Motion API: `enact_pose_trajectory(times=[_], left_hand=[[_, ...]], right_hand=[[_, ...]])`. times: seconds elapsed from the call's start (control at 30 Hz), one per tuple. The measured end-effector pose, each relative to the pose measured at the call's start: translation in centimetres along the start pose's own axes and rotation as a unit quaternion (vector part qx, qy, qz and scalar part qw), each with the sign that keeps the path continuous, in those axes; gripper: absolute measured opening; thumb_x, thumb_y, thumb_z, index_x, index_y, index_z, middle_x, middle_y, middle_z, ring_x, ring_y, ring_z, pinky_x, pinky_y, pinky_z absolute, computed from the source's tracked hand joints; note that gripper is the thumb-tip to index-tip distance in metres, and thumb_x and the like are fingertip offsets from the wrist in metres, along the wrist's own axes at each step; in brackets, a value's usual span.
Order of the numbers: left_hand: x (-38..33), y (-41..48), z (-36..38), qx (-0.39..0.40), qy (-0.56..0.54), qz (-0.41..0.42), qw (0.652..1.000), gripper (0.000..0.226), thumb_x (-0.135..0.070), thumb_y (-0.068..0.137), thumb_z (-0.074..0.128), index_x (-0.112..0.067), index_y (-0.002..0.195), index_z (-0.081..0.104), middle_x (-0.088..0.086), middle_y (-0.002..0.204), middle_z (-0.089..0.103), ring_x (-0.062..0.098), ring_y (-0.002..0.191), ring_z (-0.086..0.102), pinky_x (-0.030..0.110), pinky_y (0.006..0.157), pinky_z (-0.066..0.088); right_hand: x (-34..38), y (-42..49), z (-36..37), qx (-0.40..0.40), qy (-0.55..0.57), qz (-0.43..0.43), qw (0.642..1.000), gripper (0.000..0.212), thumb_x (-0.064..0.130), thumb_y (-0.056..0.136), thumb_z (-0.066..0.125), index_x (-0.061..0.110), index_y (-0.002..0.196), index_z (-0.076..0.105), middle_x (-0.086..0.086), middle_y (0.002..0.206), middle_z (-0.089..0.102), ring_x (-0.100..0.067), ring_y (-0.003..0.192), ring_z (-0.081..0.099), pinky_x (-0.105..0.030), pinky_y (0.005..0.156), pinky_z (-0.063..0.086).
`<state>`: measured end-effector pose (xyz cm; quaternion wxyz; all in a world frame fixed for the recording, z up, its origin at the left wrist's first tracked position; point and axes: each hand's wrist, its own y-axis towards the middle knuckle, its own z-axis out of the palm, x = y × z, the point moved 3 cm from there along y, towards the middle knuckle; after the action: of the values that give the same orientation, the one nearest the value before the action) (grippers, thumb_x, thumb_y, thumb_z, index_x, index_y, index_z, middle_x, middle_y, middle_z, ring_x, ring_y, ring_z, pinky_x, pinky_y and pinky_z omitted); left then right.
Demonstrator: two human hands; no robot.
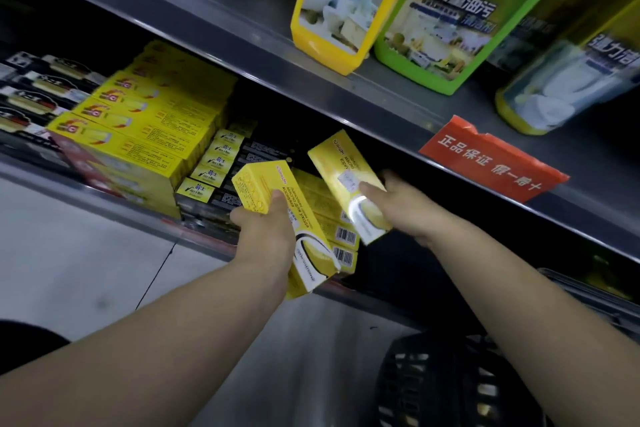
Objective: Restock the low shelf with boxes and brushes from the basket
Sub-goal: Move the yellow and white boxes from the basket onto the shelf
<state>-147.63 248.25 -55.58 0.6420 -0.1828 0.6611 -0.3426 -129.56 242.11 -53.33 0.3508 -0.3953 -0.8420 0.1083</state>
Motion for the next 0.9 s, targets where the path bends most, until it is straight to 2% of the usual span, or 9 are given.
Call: enact_pose_trajectory(times=[0.07, 0.13, 0.2, 0.33, 0.4, 0.53, 0.67, 0.77, 0.9], left_hand=[[-0.1, 0.0, 0.0, -0.01, 0.006, -0.001, 1.0, 0.061, -0.042, 0.099, 0.037, -0.003, 0.143, 0.02, 0.006, 0.102, 0.043, 0.027, 0.11, 0.045, 0.033, 0.079, 0.027], [-0.1, 0.1, 0.0, -0.021, 0.015, -0.009, 1.0, 0.063, -0.042, 0.099, 0.037, -0.003, 0.144, 0.018, 0.008, 0.093, 0.044, 0.027, 0.091, 0.044, 0.032, 0.074, 0.029], [-0.2, -0.1, 0.0, -0.028, 0.039, -0.016, 0.999, 0.063, -0.042, 0.099, 0.035, -0.003, 0.145, 0.017, 0.01, 0.083, 0.04, 0.029, 0.072, 0.04, 0.029, 0.061, 0.029], [0.0, 0.0, 0.1, -0.023, 0.078, -0.035, 0.996, 0.065, -0.048, 0.098, 0.03, -0.01, 0.147, 0.01, 0.017, 0.146, 0.033, 0.036, 0.125, 0.038, 0.038, 0.078, 0.026], [0.0, 0.4, -0.1, -0.024, 0.081, -0.036, 0.996, 0.065, -0.048, 0.098, 0.031, -0.012, 0.148, 0.01, 0.015, 0.15, 0.03, 0.035, 0.129, 0.036, 0.039, 0.082, 0.027], [0.0, 1.2, -0.5, -0.015, 0.083, -0.035, 0.996, 0.062, -0.047, 0.098, 0.032, -0.013, 0.148, 0.014, 0.013, 0.145, 0.036, 0.033, 0.127, 0.038, 0.036, 0.079, 0.024], [-0.2, 1.6, -0.4, -0.001, 0.068, -0.029, 0.997, 0.064, -0.046, 0.097, 0.037, -0.013, 0.148, 0.017, 0.014, 0.145, 0.039, 0.036, 0.128, 0.039, 0.041, 0.085, 0.031], [-0.1, 1.7, -0.3, 0.018, 0.051, -0.028, 0.998, 0.056, -0.044, 0.096, 0.044, -0.014, 0.14, 0.028, 0.012, 0.125, 0.053, 0.032, 0.107, 0.051, 0.037, 0.078, 0.037], [0.0, 1.5, 0.1, 0.044, 0.03, -0.004, 0.999, 0.033, -0.04, 0.094, 0.052, -0.018, 0.115, 0.04, -0.003, 0.085, 0.055, 0.013, 0.073, 0.052, 0.027, 0.057, 0.036]], right_hand=[[-0.4, 2.5, -0.6, -0.055, -0.142, -0.022, 0.988, 0.053, 0.035, 0.099, 0.039, 0.014, 0.145, 0.024, -0.014, 0.126, 0.054, -0.028, 0.099, 0.059, -0.024, 0.074, 0.039], [-0.9, 5.0, -0.3, -0.07, -0.177, -0.041, 0.981, 0.047, 0.028, 0.1, 0.038, 0.018, 0.144, 0.024, -0.016, 0.121, 0.054, -0.022, 0.081, 0.056, -0.026, 0.066, 0.041], [-1.4, 7.4, 0.3, -0.077, -0.175, -0.047, 0.98, 0.048, 0.022, 0.1, 0.038, 0.017, 0.146, 0.024, -0.014, 0.138, 0.043, -0.028, 0.111, 0.051, -0.031, 0.087, 0.04], [-1.7, 11.2, 3.2, -0.028, -0.174, -0.023, 0.984, 0.051, 0.017, 0.099, 0.043, 0.02, 0.147, 0.025, -0.016, 0.147, 0.032, -0.031, 0.126, 0.042, -0.027, 0.08, 0.041], [-1.9, 12.2, 4.8, 0.005, -0.174, -0.012, 0.985, 0.053, 0.018, 0.1, 0.041, 0.023, 0.149, 0.022, -0.016, 0.147, 0.033, -0.031, 0.12, 0.048, -0.026, 0.074, 0.042], [-1.9, 12.8, 5.5, 0.033, -0.219, -0.022, 0.975, 0.051, 0.02, 0.102, 0.035, 0.023, 0.15, 0.019, -0.014, 0.149, 0.034, -0.031, 0.127, 0.044, -0.033, 0.098, 0.039], [-1.2, 11.3, 4.6, 0.049, -0.292, -0.016, 0.955, 0.059, 0.008, 0.099, 0.035, 0.02, 0.151, 0.01, -0.011, 0.158, 0.012, -0.03, 0.14, 0.027, -0.032, 0.107, 0.032], [1.4, 7.5, 3.6, 0.047, -0.192, -0.067, 0.978, 0.044, 0.018, 0.1, 0.039, 0.014, 0.144, 0.033, -0.011, 0.144, 0.04, -0.022, 0.117, 0.049, -0.021, 0.083, 0.042], [2.9, 0.5, 3.3, 0.212, 0.15, -0.023, 0.965, 0.032, 0.037, 0.094, 0.049, 0.019, 0.119, 0.059, 0.001, 0.112, 0.066, -0.015, 0.098, 0.064, -0.029, 0.087, 0.051]])
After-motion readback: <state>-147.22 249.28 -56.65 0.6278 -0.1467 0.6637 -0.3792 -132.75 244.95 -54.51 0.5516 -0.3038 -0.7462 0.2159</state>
